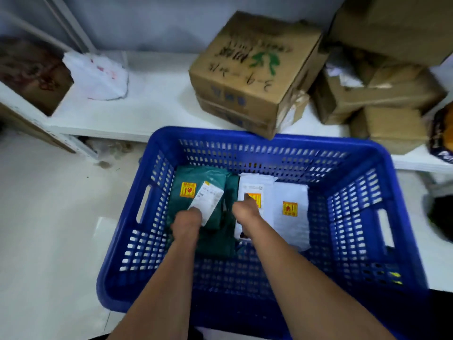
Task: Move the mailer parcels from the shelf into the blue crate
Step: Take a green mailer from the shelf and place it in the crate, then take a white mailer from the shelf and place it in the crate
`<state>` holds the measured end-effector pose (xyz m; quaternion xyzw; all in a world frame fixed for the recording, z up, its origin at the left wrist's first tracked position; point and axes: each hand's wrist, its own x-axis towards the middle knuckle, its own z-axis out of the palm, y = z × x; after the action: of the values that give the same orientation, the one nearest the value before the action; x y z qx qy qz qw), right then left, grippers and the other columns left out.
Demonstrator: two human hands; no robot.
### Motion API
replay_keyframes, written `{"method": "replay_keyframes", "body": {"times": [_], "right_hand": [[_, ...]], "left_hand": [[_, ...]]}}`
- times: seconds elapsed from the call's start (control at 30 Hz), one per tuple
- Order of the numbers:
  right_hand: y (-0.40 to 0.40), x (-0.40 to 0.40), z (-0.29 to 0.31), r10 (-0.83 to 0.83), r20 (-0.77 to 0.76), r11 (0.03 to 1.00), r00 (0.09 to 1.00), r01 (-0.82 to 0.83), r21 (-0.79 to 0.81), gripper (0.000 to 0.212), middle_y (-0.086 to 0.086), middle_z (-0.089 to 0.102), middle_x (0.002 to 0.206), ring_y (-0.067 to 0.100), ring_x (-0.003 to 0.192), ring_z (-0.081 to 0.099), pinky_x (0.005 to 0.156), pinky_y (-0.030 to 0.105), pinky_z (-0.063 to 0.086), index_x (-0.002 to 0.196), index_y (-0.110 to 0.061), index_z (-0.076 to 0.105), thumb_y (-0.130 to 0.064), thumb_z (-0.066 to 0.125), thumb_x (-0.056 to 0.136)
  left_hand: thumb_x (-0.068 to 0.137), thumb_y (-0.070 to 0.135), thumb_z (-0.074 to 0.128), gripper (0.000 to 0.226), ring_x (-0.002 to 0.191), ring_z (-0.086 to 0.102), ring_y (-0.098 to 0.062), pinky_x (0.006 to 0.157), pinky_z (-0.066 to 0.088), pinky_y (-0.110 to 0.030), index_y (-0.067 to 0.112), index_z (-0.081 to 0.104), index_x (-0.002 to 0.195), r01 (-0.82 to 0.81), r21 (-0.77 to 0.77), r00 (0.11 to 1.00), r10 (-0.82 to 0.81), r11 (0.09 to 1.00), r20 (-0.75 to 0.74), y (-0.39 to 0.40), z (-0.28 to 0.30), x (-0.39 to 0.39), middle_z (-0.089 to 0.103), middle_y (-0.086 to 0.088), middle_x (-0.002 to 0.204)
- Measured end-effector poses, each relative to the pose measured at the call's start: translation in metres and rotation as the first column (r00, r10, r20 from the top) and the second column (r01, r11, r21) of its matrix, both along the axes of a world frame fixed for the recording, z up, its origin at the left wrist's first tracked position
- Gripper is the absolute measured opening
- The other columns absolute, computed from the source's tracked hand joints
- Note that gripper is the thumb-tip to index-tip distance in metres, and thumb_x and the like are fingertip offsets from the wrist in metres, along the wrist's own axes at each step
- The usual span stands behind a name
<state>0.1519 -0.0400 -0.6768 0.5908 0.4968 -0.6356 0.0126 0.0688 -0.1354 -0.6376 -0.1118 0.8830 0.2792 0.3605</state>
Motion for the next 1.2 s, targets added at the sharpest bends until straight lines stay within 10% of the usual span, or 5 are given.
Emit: {"method": "replay_keyframes", "body": {"times": [0.17, 0.47, 0.6, 0.93, 1.2], "right_hand": [[0.024, 0.032, 0.115, -0.095, -0.091, 0.995, 0.991, 0.094, -0.009, 0.040, 0.012, 0.056, 0.093, 0.029, 0.084, 0.055, 0.067, 0.036, 0.037, 0.133, -0.008, 0.046, -0.002, 0.038, 0.095], [0.048, 0.091, 0.334, -0.029, -0.302, 0.965, 0.953, 0.105, 0.240, 0.019, 0.008, 0.055, 0.077, 0.022, 0.067, 0.055, 0.058, 0.028, 0.045, 0.077, -0.012, 0.053, -0.005, 0.045, 0.093], [0.058, 0.115, 0.398, -0.031, -0.382, 0.953, 0.923, 0.142, 0.266, 0.015, 0.016, 0.058, 0.078, 0.024, 0.063, 0.055, 0.056, 0.028, 0.044, 0.091, -0.004, 0.062, -0.005, 0.048, 0.087], [0.101, 0.187, 0.522, -0.132, -0.440, 0.857, 0.888, 0.325, 0.399, 0.013, 0.017, 0.058, 0.094, 0.026, 0.072, 0.056, 0.048, 0.022, 0.048, 0.104, -0.004, 0.053, -0.005, 0.043, 0.095], [0.181, 0.238, 0.537, -0.267, -0.508, 0.773, 0.819, 0.497, 0.395, 0.020, 0.012, 0.049, 0.098, 0.027, 0.080, 0.054, 0.074, 0.037, 0.051, 0.117, -0.008, 0.044, -0.008, 0.041, 0.096]], "left_hand": [[0.101, 0.019, 0.034, 0.042, 0.129, 0.049, -0.033, 0.109, 0.040, -0.039, -0.002, 0.050, 0.134, 0.152, 0.119, 0.988, -0.153, 0.981, -0.003, 0.044, 0.094, 0.019, 0.047, -0.019, 0.144], [0.094, 0.028, 0.044, 0.026, 0.077, 0.055, -0.026, 0.067, 0.044, -0.032, 0.012, 0.052, 0.113, 0.206, 0.471, 0.978, -0.196, 0.858, -0.072, 0.081, 0.313, 0.083, 0.057, -0.009, 0.091], [0.094, 0.025, 0.047, 0.019, 0.084, 0.065, -0.029, 0.083, 0.056, -0.040, 0.011, 0.060, 0.091, 0.234, 0.568, 0.972, -0.180, 0.789, -0.149, 0.097, 0.371, 0.098, 0.066, -0.011, 0.091], [0.093, 0.032, 0.042, 0.041, 0.093, 0.060, -0.032, 0.071, 0.052, -0.037, 0.010, 0.053, 0.126, 0.341, 0.728, 0.938, -0.159, 0.595, -0.309, 0.150, 0.485, 0.162, 0.060, -0.010, 0.122], [0.098, 0.026, 0.041, 0.029, 0.089, 0.058, -0.031, 0.076, 0.052, -0.038, 0.007, 0.054, 0.116, 0.436, 0.755, 0.899, -0.201, 0.491, -0.388, 0.227, 0.499, 0.212, 0.059, -0.010, 0.099]]}}
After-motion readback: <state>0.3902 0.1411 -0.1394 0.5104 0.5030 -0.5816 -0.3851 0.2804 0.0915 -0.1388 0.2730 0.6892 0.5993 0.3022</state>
